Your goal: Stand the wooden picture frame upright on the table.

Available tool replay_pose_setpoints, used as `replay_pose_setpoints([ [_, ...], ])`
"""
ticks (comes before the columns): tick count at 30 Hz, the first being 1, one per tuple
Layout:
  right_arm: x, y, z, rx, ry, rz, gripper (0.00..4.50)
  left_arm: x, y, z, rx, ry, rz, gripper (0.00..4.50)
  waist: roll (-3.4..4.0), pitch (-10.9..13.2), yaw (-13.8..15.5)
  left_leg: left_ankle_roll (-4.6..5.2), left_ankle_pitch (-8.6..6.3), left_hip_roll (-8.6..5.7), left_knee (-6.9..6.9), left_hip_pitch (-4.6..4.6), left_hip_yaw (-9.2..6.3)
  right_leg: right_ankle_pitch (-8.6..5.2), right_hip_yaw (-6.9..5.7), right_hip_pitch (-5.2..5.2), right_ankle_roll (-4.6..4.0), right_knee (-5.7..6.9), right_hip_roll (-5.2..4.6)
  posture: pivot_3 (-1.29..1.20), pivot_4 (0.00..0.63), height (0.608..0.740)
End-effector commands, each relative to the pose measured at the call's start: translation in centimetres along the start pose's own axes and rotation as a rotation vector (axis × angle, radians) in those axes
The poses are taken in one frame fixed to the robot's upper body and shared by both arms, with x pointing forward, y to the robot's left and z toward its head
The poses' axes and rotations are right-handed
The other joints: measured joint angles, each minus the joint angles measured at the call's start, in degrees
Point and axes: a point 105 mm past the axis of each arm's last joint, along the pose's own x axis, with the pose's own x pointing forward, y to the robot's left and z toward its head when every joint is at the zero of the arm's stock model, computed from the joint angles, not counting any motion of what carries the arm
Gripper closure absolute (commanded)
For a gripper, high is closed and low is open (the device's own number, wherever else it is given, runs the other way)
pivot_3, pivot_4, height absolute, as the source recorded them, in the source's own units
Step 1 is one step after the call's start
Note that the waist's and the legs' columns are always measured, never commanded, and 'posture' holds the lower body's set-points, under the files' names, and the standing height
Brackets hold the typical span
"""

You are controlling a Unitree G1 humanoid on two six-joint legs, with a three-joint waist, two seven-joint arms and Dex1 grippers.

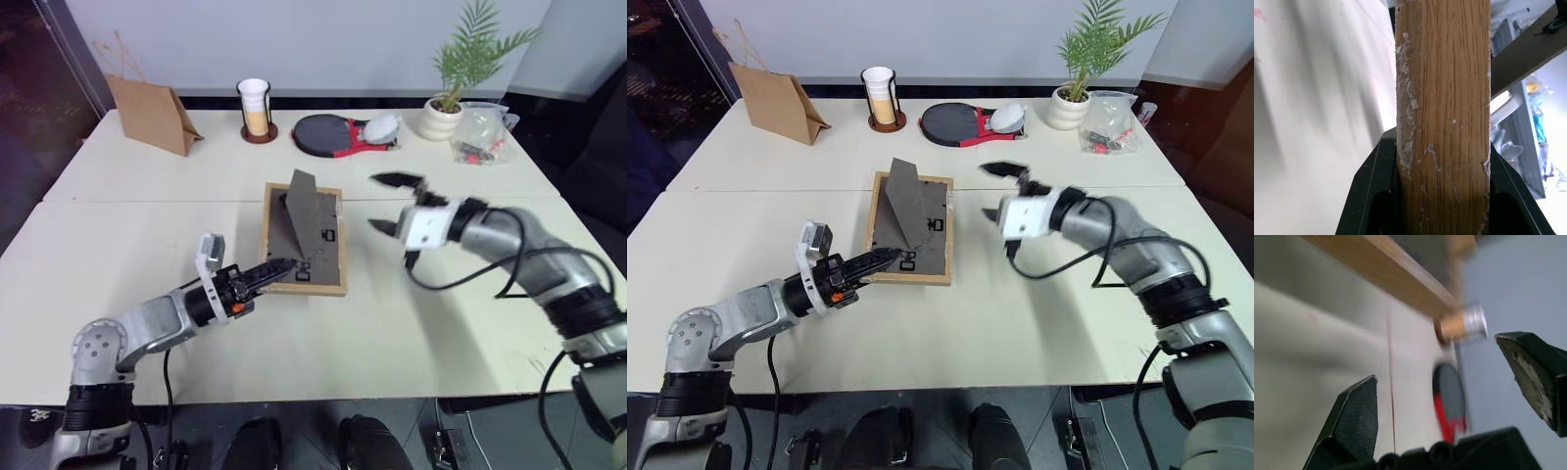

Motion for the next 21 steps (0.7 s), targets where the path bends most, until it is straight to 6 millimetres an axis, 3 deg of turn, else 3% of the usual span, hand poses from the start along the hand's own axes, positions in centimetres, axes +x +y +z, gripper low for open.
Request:
replay_pose_setpoints([
  [1,1.2,-1.9,1.1,-0.116,-0.099,-0.118,0.06,0.2,-1.6,0.1,0.030,0.000,-0.060,3.43,0.00,0.00,0.13,-0.02,0.01,0.00,0.01,0.00,-0.01,0.00,0.00,0.00,0.00,0.02,0.00,0.00,0.150,0.740],
  [9,4.2,-2.7,1.8,-0.191,-0.175,-0.184,0.06,-0.2,-1.7,0.2,0.043,-0.006,-0.056,3.43,0.00,0.00,0.21,-0.06,0.04,0.00,0.05,0.07,-0.06,0.00,-0.01,0.05,-0.01,0.13,0.00,0.00,0.150,0.740],
  [12,4.6,-2.6,2.0,-0.197,-0.192,-0.187,0.83,-0.4,-1.6,0.3,0.044,-0.009,-0.050,3.43,-0.01,0.00,0.33,-0.06,0.04,-0.01,0.05,0.06,-0.08,0.00,-0.03,0.06,0.00,0.14,-0.02,0.00,0.150,0.740],
  [17,5.0,-2.4,2.3,-0.209,-0.216,-0.187,3.17,-0.6,-1.2,0.2,0.027,-0.013,-0.044,3.43,0.00,0.00,0.09,-0.06,0.04,-0.02,0.05,0.06,-0.05,0.01,-0.01,0.03,0.00,0.22,-0.07,0.00,0.150,0.740],
  [20,5.0,-2.7,2.2,-0.202,-0.216,-0.197,3.39,-0.9,-1.1,0.2,0.024,-0.018,-0.047,3.43,-0.01,0.00,0.06,-0.07,0.04,0.00,0.06,0.13,-0.08,0.00,-0.03,0.05,0.00,0.36,-0.02,0.00,0.150,0.740],
  [21,4.9,-2.9,2.1,-0.193,-0.214,-0.202,3.39,-1.1,-1.0,0.3,0.034,-0.024,-0.034,2.93,-0.01,0.00,0.04,-0.07,0.04,0.00,0.05,0.14,-0.08,0.00,-0.03,0.04,0.00,0.39,-0.02,0.00,0.150,0.740],
])
